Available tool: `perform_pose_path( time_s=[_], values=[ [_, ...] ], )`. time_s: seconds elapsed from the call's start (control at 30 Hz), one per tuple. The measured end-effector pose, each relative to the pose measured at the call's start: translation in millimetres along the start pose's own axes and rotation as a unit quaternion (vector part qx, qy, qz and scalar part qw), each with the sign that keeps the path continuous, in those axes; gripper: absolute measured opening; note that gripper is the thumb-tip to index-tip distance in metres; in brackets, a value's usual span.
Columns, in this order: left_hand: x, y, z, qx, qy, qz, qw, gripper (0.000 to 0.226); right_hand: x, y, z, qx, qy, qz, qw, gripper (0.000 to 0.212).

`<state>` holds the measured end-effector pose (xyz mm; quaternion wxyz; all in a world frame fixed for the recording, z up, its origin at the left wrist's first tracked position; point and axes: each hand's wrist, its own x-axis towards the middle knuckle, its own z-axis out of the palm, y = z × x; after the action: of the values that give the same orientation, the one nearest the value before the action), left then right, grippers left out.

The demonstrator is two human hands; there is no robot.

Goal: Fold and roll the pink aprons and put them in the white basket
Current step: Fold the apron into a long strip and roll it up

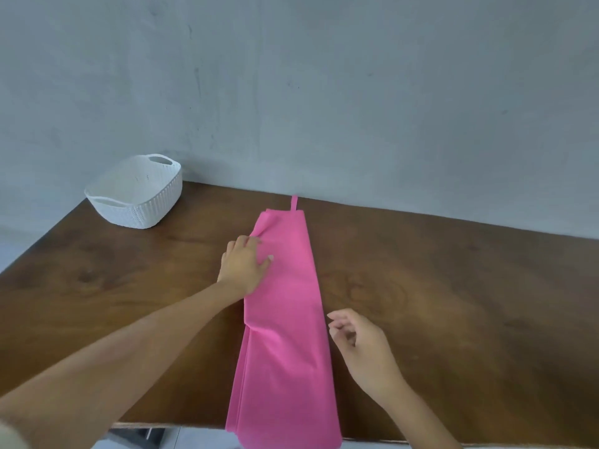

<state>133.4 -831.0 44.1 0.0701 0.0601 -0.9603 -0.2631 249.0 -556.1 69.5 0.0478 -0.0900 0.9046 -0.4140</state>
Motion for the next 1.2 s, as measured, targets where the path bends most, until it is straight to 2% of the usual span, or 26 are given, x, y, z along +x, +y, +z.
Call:
perform_pose_path(
  time_s=[0.1, 0.17, 0.27, 0.4, 0.47, 0.5, 0.6, 0.67, 0.83, 0.97, 1.1, 1.2],
  values=[
    [49.1, -7.5, -8.1, -0.05, -0.023, -0.098, 0.994, 0.052, 28.9, -11.7, 0.3, -0.019, -0.014, 0.0, 1.0, 0.023],
    [74.0, -14.6, -9.2, -0.053, -0.064, -0.12, 0.989, 0.056, 48.4, -16.2, 1.4, -0.027, -0.014, 0.002, 1.0, 0.023],
    [99.2, -22.8, -2.6, -0.031, -0.096, -0.089, 0.991, 0.05, 72.8, -19.4, 3.8, -0.041, -0.011, 0.004, 0.999, 0.024],
    [121.7, -27.3, 8.9, 0.069, -0.083, -0.023, 0.994, 0.044, 97.6, -20.3, 10.8, -0.046, -0.009, 0.017, 0.999, 0.025],
    [131.1, -28.1, 11.9, 0.065, -0.066, -0.004, 0.996, 0.035, 105.9, -19.9, 14.1, -0.053, -0.01, 0.021, 0.998, 0.024],
    [135.7, -29.8, 14.0, 0.039, -0.054, -0.004, 0.998, 0.028, 109.6, -19.6, 15.5, -0.055, -0.011, 0.025, 0.998, 0.024],
    [141.6, -31.6, 12.6, -0.082, -0.03, -0.055, 0.995, 0.045, 123.9, -21.1, 17.8, -0.064, -0.017, 0.029, 0.997, 0.023],
    [141.6, -29.2, 7.9, -0.163, -0.02, -0.071, 0.984, 0.048, 139.5, -23.4, 15.6, -0.076, -0.016, 0.029, 0.997, 0.023],
    [137.3, -26.9, 6.6, -0.286, -0.044, 0.036, 0.957, 0.043, 199.7, -35.2, 1.2, -0.105, -0.02, 0.036, 0.994, 0.022],
    [132.0, -23.9, 16.3, -0.311, -0.065, 0.084, 0.945, 0.041, 259.2, -47.9, -8.2, -0.17, -0.037, 0.022, 0.984, 0.033],
    [125.8, -22.4, 19.4, -0.366, -0.077, 0.095, 0.923, 0.04, 314.5, -54.3, -6.7, -0.25, -0.127, -0.003, 0.96, 0.061],
    [127.7, -24.1, 14.2, -0.408, -0.108, 0.105, 0.9, 0.039, 347.5, -55.1, 2.2, -0.336, -0.205, -0.037, 0.919, 0.069]
  ],
)
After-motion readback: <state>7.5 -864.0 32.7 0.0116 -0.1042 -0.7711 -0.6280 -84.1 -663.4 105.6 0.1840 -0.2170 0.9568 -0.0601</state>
